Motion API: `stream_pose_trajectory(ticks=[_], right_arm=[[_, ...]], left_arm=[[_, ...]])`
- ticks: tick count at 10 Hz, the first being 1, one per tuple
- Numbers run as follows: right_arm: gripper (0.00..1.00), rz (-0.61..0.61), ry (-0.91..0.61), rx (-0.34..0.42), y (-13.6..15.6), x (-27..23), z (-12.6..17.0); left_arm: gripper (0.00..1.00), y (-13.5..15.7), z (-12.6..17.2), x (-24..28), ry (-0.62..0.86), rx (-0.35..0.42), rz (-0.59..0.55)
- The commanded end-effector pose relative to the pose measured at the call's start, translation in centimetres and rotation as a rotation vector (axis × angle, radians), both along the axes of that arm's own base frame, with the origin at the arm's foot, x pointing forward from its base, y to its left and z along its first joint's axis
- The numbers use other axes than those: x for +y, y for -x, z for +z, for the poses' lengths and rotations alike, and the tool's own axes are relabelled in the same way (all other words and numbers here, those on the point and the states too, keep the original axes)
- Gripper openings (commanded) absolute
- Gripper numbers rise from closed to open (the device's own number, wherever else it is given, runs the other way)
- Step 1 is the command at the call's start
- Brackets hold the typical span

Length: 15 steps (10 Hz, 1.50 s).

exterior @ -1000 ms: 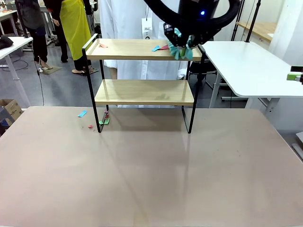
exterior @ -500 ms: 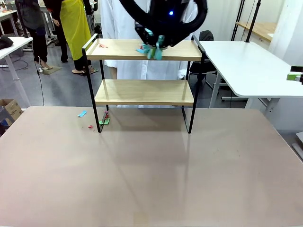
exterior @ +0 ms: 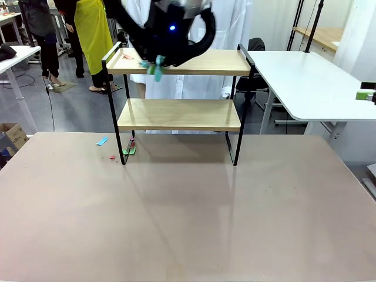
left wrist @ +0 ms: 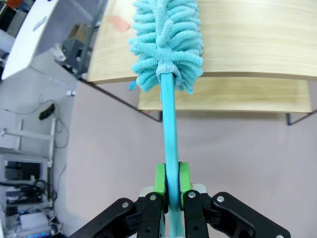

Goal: Clean the shelf.
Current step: Clean the specific section of the Shelf indicated by the human with the Duster.

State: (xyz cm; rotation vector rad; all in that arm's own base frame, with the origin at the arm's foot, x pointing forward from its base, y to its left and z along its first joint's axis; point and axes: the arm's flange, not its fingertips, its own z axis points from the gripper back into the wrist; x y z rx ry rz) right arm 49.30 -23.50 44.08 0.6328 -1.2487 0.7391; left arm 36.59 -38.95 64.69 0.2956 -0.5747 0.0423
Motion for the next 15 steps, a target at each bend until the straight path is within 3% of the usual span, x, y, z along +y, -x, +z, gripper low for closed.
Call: stream_pose_trajectory(ticks=[1,3,6,8,10,11,15], right_arm=[[1.0,0.0,0.003,-0.004,0.0,0.2,0.4],[1.0,0.0,0.003,-0.004,0.0,0.2,0.4],[1.0,0.0,0.003,-0.004,0.0,0.2,0.4],[1.0,0.0,0.003,-0.004,0.0,0.2,0.4],[1.0,0.0,0.003,-0.004,0.0,0.2,0.4],[1.0,0.0,0.003,-0.004,0.0,0.2,0.4],[1.0,0.0,0.003,-0.004,0.0,0.2,0.4]], left_arm=[[0.13,0.8,-0.9,4.8,-0.079,-0.01,0.026],[0.13,1.3,-1.3,7.2,-0.141,-0.043,0.062],[0.13,2.7,1.1,8.1,-0.219,-0.213,0.079],[0.13,3.8,2.6,7.8,-0.228,-0.272,0.057],[0.13,4.4,3.2,7.2,-0.179,-0.304,-0.015],[0.13,4.3,3.3,7.0,-0.208,-0.246,0.048],[0.13,4.2,3.2,6.6,-0.201,-0.253,0.036]])
